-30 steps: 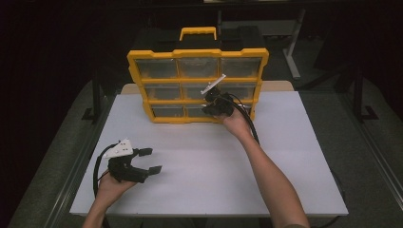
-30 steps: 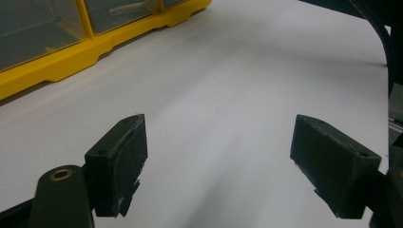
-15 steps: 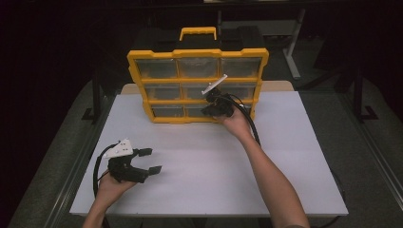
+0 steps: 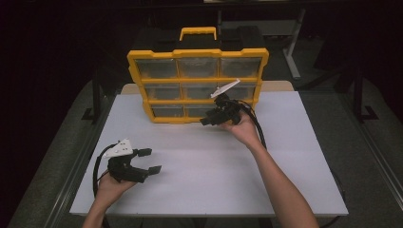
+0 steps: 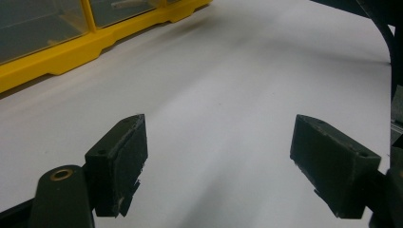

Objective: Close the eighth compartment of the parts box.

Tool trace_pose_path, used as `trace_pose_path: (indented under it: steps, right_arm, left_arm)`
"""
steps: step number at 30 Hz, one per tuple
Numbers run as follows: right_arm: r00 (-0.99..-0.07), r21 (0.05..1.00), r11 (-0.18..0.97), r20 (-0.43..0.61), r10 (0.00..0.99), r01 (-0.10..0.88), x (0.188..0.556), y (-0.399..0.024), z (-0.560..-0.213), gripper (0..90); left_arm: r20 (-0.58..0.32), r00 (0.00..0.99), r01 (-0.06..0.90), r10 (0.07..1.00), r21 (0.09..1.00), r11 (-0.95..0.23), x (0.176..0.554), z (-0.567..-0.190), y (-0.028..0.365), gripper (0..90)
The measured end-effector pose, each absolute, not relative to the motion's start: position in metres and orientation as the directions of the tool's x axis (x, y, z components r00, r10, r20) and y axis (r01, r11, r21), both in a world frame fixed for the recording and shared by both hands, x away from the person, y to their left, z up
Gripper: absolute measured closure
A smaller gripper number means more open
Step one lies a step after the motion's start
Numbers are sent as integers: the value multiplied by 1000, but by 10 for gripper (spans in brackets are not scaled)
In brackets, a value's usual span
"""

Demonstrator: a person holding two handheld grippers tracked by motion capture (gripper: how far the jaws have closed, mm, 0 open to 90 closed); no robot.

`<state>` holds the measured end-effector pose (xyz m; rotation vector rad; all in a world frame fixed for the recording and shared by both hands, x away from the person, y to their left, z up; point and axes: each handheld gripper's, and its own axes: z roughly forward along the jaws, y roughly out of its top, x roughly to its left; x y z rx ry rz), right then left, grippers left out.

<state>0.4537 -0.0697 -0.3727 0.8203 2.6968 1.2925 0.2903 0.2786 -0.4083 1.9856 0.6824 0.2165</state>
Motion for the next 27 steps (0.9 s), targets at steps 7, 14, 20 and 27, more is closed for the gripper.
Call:
trace_pose_path:
  steps: [7, 14, 20, 27]
  right_arm:
    - [-844, 733, 494, 206, 495, 468, 442, -80, -375, 338]
    - [-845, 740, 490, 197, 497, 460, 434, -88, -374, 274]
    - [-842, 746, 478, 203, 500, 464, 426, -96, -373, 244]
    - [-831, 759, 448, 213, 514, 472, 418, -107, -372, 190]
  left_arm:
    - [-134, 824, 377, 550, 854, -358, 291, -408, 279, 198]
    - [-146, 816, 391, 560, 853, -347, 291, -408, 281, 193]
    - [-143, 815, 391, 562, 851, -350, 292, -408, 281, 190]
    - [-146, 811, 398, 566, 848, -351, 293, -409, 280, 179]
